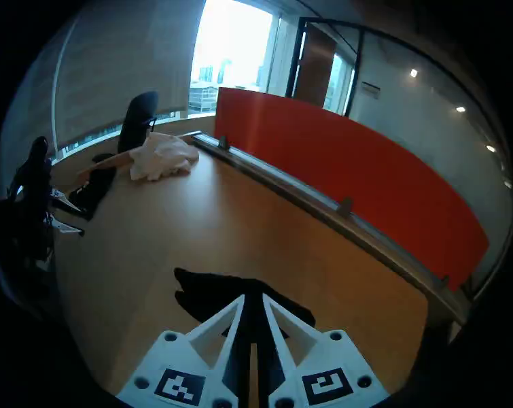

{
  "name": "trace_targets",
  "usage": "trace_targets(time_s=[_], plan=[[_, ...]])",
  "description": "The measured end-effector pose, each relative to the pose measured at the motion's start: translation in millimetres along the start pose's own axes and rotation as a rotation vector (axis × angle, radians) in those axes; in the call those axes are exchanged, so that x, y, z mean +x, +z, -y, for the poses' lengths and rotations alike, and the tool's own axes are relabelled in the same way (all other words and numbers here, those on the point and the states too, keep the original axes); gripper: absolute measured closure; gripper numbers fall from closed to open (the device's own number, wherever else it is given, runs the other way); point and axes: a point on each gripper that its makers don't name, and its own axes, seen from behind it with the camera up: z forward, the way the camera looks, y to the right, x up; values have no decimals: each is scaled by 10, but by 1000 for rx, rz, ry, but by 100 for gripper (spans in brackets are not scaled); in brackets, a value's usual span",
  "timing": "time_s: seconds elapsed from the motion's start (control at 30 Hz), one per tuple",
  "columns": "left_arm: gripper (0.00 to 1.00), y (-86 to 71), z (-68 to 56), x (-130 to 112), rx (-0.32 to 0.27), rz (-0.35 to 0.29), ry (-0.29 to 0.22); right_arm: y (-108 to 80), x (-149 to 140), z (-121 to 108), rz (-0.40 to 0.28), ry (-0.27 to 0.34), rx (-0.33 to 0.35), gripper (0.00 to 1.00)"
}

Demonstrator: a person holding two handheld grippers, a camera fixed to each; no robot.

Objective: Fold towel

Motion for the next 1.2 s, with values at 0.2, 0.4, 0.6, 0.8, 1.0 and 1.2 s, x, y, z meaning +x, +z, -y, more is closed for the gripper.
trace_targets(time_s=[0.2, 0.4, 0.6, 0.8, 1.0, 1.2], plan=[[3, 15, -11, 2, 6, 5, -3, -113, -139, -294, 18, 17, -27, 97], [4, 29, -14, 21, 12, 6, -3, -237, -298, -606, 50, 19, -60, 97], [3, 35, -15, 42, 18, 8, 0, -347, -464, -919, 81, 22, -94, 97], [3, 29, -19, 67, 24, 8, 3, -448, -613, -1202, 104, 35, -131, 97], [4, 31, -40, 93, 27, 8, 13, -555, -723, -1468, 120, 46, -165, 97], [3, 32, -66, 97, 29, 11, 16, -681, -820, -1732, 139, 59, -198, 97]])
